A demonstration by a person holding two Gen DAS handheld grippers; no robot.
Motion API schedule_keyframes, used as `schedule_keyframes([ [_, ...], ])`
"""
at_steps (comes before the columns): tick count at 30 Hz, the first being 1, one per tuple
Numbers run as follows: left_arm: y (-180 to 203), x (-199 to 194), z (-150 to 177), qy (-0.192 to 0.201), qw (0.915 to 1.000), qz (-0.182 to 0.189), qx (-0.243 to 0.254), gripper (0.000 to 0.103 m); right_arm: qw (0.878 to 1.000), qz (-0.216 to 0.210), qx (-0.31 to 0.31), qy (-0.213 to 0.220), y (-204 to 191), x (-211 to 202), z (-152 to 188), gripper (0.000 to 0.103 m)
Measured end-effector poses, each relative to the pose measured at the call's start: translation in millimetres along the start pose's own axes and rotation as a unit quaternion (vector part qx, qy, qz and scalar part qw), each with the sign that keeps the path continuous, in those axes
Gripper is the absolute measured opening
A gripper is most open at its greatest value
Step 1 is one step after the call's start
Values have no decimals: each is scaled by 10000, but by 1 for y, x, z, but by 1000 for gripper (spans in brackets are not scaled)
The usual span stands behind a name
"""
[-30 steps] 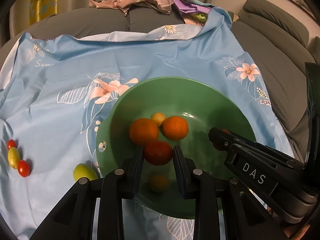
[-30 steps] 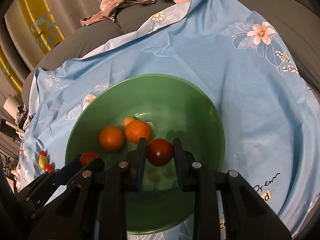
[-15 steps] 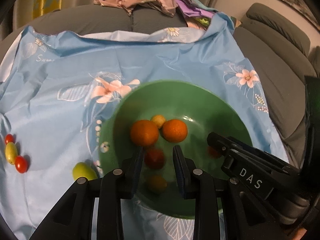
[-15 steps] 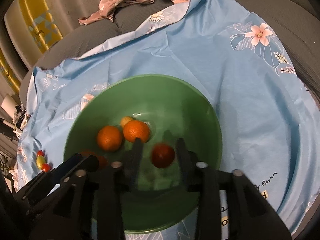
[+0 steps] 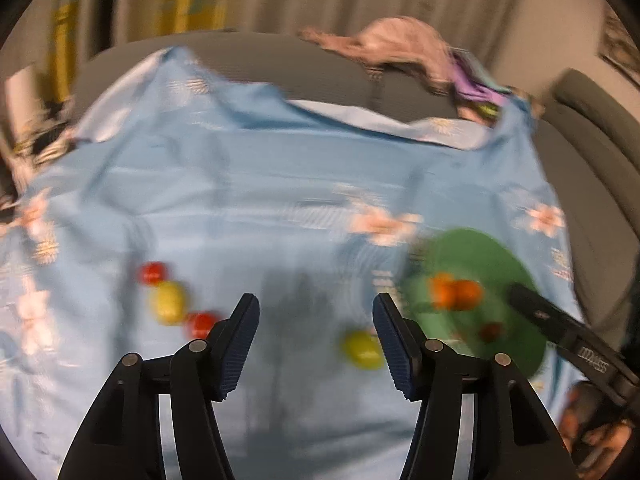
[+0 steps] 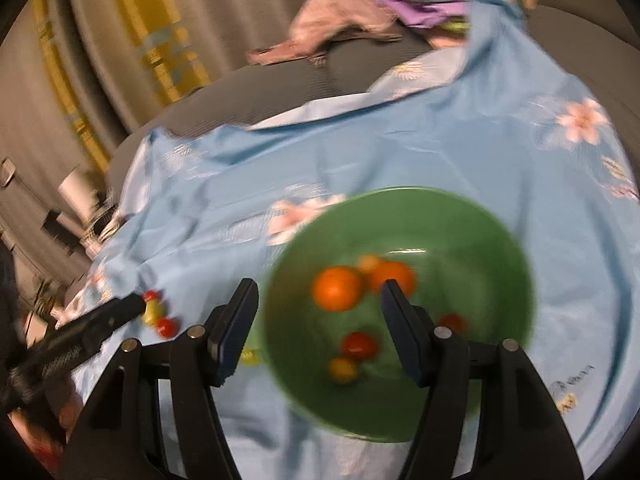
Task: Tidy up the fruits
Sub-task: 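Close the left gripper on the yellow lemon while the right grasps the green fruit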
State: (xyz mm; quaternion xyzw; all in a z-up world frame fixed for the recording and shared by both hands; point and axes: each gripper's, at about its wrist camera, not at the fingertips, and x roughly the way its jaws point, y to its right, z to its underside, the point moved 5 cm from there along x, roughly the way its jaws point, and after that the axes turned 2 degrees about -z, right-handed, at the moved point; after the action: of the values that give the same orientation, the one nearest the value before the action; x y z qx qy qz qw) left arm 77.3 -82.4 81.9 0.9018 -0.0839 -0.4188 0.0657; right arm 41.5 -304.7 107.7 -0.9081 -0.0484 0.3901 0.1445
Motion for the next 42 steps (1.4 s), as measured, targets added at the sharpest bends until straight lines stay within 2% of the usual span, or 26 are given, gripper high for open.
schedule_keyframes([
  [3,-43,7,1,-61,9990,-330,-286,59,9993,-246,-250,-143,-28,10,5,64],
  [7,-83,26,7,-229,9968,-278,-717,59,9965,-492,-614,-283,-58,21,13,64],
  [10,-97,42,11,-440,9950,-313,-835,59,9943,-446,-826,-514,-73,37,24,61],
  [19,-111,75,18,-758,9919,-517,-878,56,9859,178,-1407,-891,-91,71,44,58],
  [24,-117,86,20,-834,9902,-545,-978,55,9755,635,-1821,-1054,-94,87,55,56],
  [28,-115,90,20,-866,9901,-499,-987,53,9715,717,-1948,-1145,-97,94,60,56],
  [33,-113,94,21,-835,9903,-708,-857,38,9657,962,-2056,-1260,-96,105,66,56],
  [36,-111,94,22,-743,9912,-796,-749,36,9663,909,-2049,-1266,-97,107,67,58],
  [37,-111,94,22,-723,9913,-807,-740,36,9665,891,-2026,-1300,-96,109,68,57],
  [39,-111,94,21,-698,9914,-812,-746,35,9659,906,-1985,-1395,-94,113,70,47],
  [40,-111,95,21,-700,9915,-810,-745,35,9658,876,-1945,-1475,-92,116,72,36],
  [42,-111,94,21,-701,9912,-819,-771,35,9666,718,-1839,-1632,-90,123,76,34],
])
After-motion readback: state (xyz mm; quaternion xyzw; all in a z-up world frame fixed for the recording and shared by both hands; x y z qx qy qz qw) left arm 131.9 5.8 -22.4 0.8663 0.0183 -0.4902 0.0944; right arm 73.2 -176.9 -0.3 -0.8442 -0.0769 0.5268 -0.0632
